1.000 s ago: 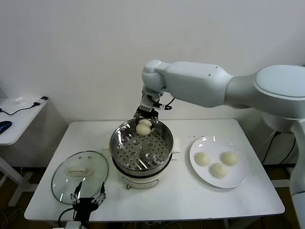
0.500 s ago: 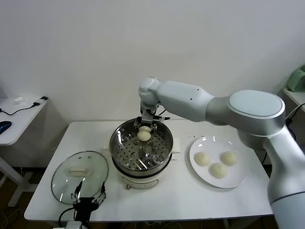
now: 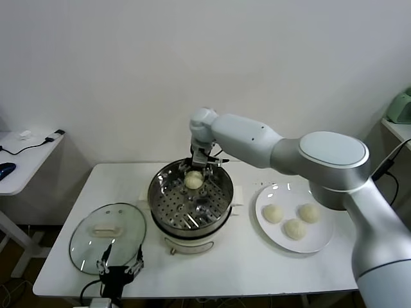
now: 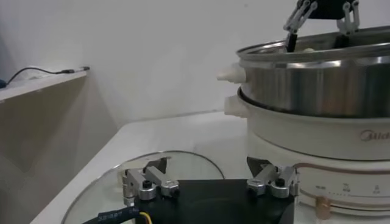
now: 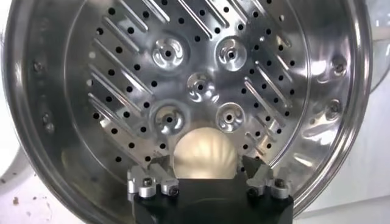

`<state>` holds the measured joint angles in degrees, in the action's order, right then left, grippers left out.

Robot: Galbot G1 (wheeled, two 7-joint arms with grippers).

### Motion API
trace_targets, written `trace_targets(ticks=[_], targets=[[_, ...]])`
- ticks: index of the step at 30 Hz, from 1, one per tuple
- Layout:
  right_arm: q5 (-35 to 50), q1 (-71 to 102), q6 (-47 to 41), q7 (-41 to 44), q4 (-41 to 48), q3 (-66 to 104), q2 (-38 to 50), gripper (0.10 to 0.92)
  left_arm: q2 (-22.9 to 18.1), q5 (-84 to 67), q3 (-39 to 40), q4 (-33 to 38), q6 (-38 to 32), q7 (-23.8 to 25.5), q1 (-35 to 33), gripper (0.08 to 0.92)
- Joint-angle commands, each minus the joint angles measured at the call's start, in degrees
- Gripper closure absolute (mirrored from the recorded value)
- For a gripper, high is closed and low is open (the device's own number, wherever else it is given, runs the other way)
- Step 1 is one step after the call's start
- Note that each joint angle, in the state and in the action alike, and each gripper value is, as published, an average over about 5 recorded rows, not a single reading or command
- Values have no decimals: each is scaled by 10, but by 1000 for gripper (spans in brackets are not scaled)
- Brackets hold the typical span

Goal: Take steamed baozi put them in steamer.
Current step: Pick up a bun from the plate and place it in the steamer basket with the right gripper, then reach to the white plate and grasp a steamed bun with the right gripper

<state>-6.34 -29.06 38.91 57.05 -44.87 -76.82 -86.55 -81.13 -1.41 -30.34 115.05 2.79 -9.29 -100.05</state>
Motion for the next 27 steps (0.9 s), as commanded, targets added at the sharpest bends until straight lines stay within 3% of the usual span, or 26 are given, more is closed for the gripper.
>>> trace_targets(ticks=[1,6,8,15,21,27], targets=[[185,-103,-18,62,-49,-35,46,204,0,1,0,5,1,1,-3,177],[402,-225,-129,92,-111,-172,116,202,0,1,-1,10,0,1,-8,177],[448,-262,-205,81,-152,-226,162,202,1,1,-1,11,0,1,-9,177],[500,-315,-482,-28,-317,-328,330,203,3,0,0,14,-2,1,-8,177],[519,-279,-559,-68,-392,-364,399,203,3,0,0,14,-3,5,-5,177],[505,-182,-588,-88,-365,-317,422,203,1,-1,-4,16,-2,5,-7,177]])
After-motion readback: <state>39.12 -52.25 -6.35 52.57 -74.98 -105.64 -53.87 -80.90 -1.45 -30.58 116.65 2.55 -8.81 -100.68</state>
